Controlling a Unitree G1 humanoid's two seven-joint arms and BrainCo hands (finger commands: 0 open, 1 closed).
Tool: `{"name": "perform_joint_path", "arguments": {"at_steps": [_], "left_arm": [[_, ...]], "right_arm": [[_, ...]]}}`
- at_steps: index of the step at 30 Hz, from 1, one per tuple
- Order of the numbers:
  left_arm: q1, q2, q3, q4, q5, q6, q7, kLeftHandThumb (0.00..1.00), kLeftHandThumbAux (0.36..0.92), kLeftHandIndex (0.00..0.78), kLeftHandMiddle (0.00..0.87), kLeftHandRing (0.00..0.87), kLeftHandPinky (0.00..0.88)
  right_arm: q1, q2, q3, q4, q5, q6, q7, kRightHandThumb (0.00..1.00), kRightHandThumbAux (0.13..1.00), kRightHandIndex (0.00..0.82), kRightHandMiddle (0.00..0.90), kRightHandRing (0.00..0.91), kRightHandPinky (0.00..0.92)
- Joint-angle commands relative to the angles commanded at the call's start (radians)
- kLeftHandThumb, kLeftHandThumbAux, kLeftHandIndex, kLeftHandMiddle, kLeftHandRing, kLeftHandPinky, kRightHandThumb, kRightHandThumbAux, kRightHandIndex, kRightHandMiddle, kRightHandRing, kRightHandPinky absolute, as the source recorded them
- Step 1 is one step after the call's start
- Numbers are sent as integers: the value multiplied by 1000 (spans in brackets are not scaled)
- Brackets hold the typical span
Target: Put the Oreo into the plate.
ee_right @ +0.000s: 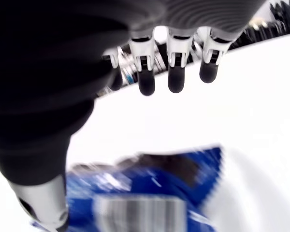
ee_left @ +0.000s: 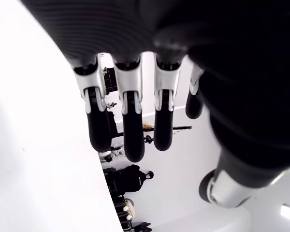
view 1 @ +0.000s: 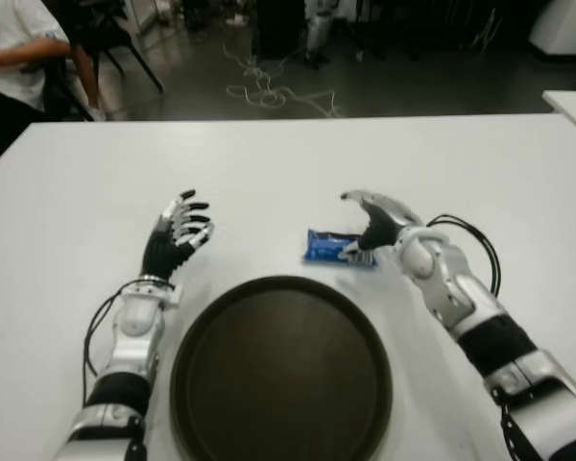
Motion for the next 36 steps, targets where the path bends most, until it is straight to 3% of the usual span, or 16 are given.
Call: {"name": "perform_joint_path", "arguments": {"at_steps": [13, 19, 36], "left_arm": [[1, -2, 1, -8, 2, 4, 10, 410, 737, 146, 268, 299, 330], [-1, -6, 8, -4, -26, 0, -20, 405, 730, 141, 264, 294, 330], [-7, 0, 5, 8, 1, -5, 1, 394, 748, 143, 262, 290, 317]], "right_arm": [[94, -15, 5, -146, -26, 14, -6, 0, 763, 132, 145, 132, 88], [101, -22, 12, -178, -34, 34, 31, 0, 748, 104, 119, 101, 75], [96, -17, 15, -155, -44, 47, 26, 0, 718, 96, 108, 95, 70]]}}
